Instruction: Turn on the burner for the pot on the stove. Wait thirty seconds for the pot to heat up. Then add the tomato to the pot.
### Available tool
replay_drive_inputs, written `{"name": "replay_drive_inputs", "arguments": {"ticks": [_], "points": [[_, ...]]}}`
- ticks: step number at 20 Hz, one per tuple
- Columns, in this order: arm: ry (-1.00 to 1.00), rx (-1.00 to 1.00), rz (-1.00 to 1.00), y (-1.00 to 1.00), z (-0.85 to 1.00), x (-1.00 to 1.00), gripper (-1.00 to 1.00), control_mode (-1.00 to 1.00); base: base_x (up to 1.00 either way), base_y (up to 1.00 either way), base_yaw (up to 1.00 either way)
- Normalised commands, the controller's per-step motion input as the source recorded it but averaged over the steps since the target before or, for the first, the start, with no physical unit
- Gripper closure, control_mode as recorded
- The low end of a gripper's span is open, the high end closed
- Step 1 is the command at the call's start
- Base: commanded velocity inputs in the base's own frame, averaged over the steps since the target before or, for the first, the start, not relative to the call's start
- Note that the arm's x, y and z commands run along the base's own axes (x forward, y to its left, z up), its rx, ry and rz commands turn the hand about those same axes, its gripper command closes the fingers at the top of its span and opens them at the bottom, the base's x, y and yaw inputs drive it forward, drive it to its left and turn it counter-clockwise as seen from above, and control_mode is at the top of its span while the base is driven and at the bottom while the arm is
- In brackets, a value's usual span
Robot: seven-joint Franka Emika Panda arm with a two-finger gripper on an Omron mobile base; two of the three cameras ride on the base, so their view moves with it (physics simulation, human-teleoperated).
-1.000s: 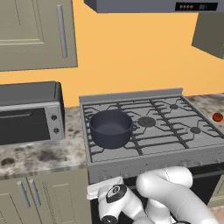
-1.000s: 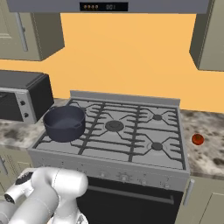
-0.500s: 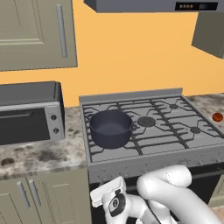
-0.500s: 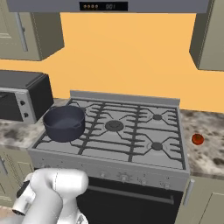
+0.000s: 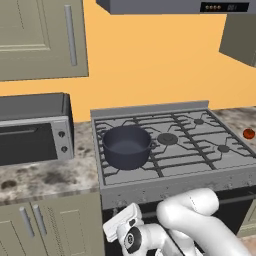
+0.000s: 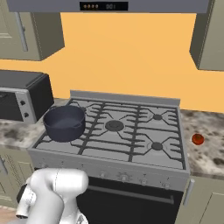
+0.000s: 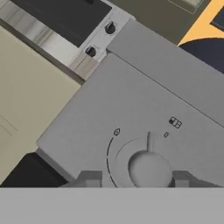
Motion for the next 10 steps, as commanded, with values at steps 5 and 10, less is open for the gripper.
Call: {"name": "replay_drive_inputs", "arguments": {"ticks": [5,10], "points": [[-0.14,0.01,-0.02,0.11,0.75,-0.50,-1.00,-1.00,0.00,0.00,0.00],[-0.16,0.00,-0.15,0.16,1.00,-0.99,-1.00,-1.00,0.00,0.00,0.00]]}}
